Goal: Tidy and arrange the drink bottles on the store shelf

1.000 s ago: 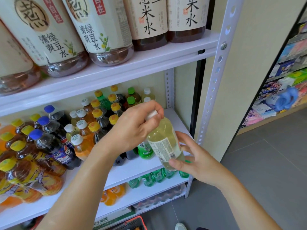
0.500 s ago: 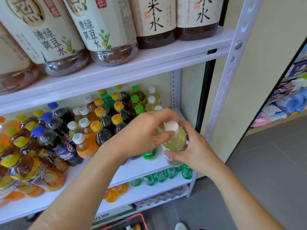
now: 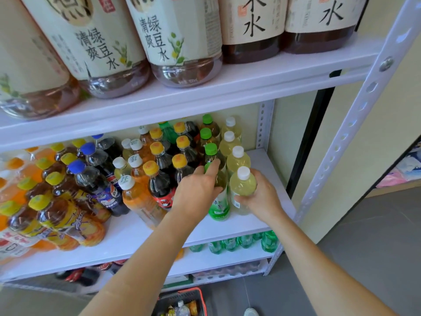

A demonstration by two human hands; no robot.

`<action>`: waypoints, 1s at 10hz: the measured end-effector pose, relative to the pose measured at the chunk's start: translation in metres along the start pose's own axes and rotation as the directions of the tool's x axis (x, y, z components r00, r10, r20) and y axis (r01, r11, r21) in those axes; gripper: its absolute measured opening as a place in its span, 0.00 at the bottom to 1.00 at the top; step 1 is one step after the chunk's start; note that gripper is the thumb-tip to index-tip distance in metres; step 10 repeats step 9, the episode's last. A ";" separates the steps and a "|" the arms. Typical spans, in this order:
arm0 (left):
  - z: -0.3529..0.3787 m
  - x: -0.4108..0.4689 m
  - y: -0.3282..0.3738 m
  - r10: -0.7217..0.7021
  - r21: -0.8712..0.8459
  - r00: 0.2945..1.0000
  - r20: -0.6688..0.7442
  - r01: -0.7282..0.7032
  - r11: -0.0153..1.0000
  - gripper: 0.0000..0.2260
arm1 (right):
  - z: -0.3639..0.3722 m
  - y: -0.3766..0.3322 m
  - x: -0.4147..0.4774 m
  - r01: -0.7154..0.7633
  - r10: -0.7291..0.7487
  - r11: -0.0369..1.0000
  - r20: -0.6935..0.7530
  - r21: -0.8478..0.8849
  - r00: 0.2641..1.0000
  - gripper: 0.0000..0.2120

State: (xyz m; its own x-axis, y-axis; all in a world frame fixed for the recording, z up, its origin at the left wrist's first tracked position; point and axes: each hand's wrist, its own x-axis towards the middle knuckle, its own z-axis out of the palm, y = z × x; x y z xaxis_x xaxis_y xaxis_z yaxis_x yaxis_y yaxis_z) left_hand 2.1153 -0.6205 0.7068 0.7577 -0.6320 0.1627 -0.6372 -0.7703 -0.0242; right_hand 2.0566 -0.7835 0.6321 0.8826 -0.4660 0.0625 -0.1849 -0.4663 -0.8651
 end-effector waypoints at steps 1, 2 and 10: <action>0.003 0.000 -0.003 0.000 -0.052 1.000 -0.013 -0.001 0.999 0.31 | 0.005 0.003 0.009 -0.004 0.004 1.000 0.058 -0.006 0.998 0.36; 0.004 -0.001 -0.002 -0.005 -0.052 1.000 -0.013 0.004 0.999 0.31 | -0.006 0.006 0.021 -0.168 0.145 0.976 0.166 0.138 0.975 0.53; 0.004 -0.024 -0.009 -0.094 -0.322 0.974 -0.206 0.023 0.947 0.28 | -0.021 -0.016 0.018 -0.064 0.049 0.988 0.107 0.143 0.993 0.35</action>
